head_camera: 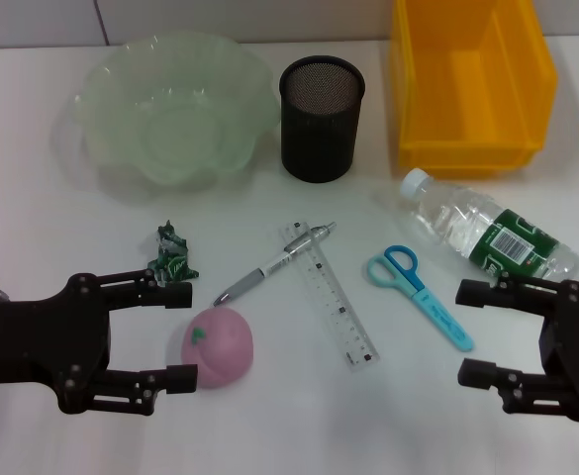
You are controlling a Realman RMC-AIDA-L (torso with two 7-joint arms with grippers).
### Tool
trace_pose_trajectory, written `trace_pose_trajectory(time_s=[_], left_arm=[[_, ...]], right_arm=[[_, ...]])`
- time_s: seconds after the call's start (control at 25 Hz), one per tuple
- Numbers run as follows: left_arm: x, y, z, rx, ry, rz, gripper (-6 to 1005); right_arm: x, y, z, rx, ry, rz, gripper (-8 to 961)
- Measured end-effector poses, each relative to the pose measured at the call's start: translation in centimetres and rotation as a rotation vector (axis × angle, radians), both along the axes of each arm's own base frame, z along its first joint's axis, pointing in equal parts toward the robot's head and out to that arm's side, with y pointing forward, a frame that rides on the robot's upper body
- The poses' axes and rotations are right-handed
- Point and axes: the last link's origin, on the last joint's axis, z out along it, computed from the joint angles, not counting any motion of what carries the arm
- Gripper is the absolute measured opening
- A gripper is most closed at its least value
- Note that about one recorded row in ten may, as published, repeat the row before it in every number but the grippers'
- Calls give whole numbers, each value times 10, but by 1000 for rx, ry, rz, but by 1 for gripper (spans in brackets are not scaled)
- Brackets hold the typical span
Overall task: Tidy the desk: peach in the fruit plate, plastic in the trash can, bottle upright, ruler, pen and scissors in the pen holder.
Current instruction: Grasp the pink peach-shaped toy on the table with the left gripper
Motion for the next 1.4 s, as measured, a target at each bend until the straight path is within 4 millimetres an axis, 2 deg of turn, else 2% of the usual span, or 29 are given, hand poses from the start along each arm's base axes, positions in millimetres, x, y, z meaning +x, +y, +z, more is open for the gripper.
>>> trace_pose_trajectory(time_s=[0.4,0.84,1.2,1.24,1.4], left_arm=[[1,1,0,1,-1,-4,841],[2,3,1,-1,1,-7,835],[12,17,5,-7,40,10,830],[23,33,11,1,93,35,829],[31,41,15,1,117,37,827]], right_arm=[[-3,3,-4,-11,16,-3,825],[-4,3,-5,-10,19,-1,818],[-2,1,-5,-9,19,-8,817],[-2,0,-5,-9,19,-9,817],[-1,-1,-5,-9,18,-13,816]])
